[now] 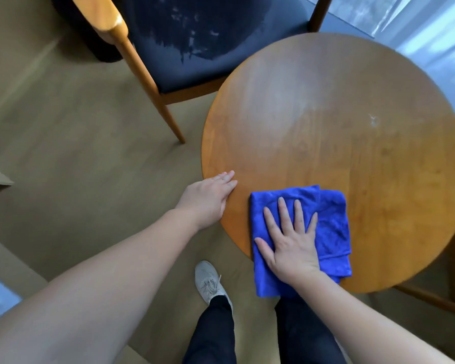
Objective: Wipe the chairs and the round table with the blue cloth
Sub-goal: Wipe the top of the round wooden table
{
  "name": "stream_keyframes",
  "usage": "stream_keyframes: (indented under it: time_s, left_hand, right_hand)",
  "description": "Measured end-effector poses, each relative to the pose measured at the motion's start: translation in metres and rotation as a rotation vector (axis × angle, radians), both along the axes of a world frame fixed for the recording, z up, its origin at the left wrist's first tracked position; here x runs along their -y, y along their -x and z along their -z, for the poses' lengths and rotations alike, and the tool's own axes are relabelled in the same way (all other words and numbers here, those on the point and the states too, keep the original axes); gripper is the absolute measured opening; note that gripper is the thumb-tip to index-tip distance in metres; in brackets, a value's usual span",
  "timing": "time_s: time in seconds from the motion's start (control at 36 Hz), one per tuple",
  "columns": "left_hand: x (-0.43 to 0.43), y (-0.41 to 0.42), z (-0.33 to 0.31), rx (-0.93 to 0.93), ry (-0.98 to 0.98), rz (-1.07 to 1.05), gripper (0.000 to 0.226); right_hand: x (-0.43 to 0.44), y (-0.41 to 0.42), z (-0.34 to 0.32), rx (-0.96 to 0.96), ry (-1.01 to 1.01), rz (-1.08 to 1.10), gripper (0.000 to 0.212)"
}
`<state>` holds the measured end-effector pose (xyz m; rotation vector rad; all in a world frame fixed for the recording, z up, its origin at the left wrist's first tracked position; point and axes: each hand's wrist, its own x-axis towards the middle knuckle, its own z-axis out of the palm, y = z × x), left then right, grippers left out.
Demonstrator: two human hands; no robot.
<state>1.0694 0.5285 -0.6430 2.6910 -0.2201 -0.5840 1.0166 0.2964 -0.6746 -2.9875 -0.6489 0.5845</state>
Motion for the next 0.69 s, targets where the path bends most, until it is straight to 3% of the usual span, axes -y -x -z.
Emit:
stream_keyframes:
  time_s: [0.08, 0.22, 0.42, 0.56, 0.69]
  left_hand:
    - [-0.013, 0.005, 0.006, 0.072, -0.040, -0.092, 0.056]
    - [-0.016, 0.008, 0.013, 0.032, 0.042, -0.189, 0.060]
    - [-0.020, 0.004, 0.010, -0.061, 0.056, -0.216, 0.063]
    - [-0.020, 0.007, 0.010, -0.083, 0.107, -0.248, 0.072]
    - [-0.025, 0.006, 0.005, -0.022, 0.098, -0.223, 0.061]
  right_hand:
    - [0.003, -0.001, 0.003, 0.053, -0.062, -0.100, 0.066]
    - [-0.002, -0.028, 0.004, 0.084, -0.172, -0.425, 0.063]
    - [-0.014, -0.105, 0.005, 0.055, -0.196, -0.585, 0.065]
    - [-0.019, -0.173, 0.003, 0.085, -0.162, -0.497, 0.070]
    - [-0.042, -0.235, 0.002, 0.116, -0.114, -0.177, 0.075]
